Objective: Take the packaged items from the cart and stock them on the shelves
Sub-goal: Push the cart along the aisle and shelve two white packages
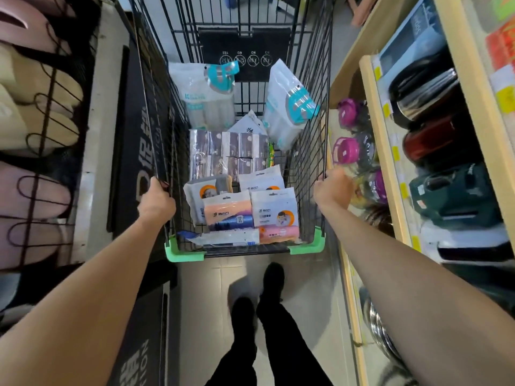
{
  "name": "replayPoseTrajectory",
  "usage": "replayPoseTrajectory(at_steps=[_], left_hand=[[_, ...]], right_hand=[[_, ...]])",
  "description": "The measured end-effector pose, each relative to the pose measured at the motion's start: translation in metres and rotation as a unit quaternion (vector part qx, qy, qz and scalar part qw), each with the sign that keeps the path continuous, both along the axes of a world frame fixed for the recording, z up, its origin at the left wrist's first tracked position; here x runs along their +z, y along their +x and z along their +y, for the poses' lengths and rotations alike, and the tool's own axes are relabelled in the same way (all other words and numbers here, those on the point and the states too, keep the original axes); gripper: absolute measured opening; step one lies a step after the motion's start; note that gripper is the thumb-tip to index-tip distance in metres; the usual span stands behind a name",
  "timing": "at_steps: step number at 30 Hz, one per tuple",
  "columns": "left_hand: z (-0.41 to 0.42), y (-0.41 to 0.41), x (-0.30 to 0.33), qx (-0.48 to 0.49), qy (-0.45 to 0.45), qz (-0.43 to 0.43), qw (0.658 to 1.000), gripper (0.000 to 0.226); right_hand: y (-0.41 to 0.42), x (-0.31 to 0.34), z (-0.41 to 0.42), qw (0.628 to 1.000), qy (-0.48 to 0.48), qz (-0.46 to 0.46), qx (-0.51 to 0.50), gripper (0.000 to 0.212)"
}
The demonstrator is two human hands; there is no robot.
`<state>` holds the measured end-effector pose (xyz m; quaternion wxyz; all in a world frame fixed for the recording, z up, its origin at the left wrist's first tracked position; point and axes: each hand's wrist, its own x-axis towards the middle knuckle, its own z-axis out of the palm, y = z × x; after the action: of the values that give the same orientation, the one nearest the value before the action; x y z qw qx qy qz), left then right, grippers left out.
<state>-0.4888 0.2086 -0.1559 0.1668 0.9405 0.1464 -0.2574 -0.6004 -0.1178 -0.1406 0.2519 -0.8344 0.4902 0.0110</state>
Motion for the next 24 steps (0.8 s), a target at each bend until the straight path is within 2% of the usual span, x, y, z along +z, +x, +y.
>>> replayPoseTrajectory(at_steps=[5, 9, 12, 14, 17, 20, 24], left_hand=[[0.041, -0.067, -0.005, 0.01, -0.034, 0.016, 0.999, 0.03], [0.068, -0.12, -0.007, 0.029, -0.063, 0.008, 0.998, 0.021], [0.084, -0.164, -0.01, 0.032, -0.066, 0.0, 0.997, 0.018], [0.091, -0.197, -0.01, 0.035, -0.048, -0.017, 0.998, 0.015], [0.102, -0.24, -0.007, 0.023, -0.021, -0.024, 0.999, 0.022], [0.117, -0.274, -0.006, 0.02, 0.002, 0.013, 1.0, 0.024], [0.126, -0.32, 0.0, 0.065, -0.034, 0.049, 0.996, 0.027]], right_hand=[[-0.071, 0.002, 0.031, 1.0, 0.005, 0.009, -0.008, 0.021], [-0.123, 0.004, 0.05, 0.999, 0.039, 0.005, -0.017, 0.032], [-0.165, 0.004, 0.061, 0.998, 0.059, -0.001, -0.024, 0.023], [-0.197, 0.004, 0.069, 0.998, 0.067, 0.0, -0.014, 0.005], [-0.243, -0.001, 0.076, 0.997, 0.08, -0.006, -0.006, 0.009], [-0.289, 0.002, 0.086, 0.996, 0.091, -0.01, -0.011, 0.032], [-0.344, 0.01, 0.102, 0.997, 0.08, -0.013, -0.014, 0.035]])
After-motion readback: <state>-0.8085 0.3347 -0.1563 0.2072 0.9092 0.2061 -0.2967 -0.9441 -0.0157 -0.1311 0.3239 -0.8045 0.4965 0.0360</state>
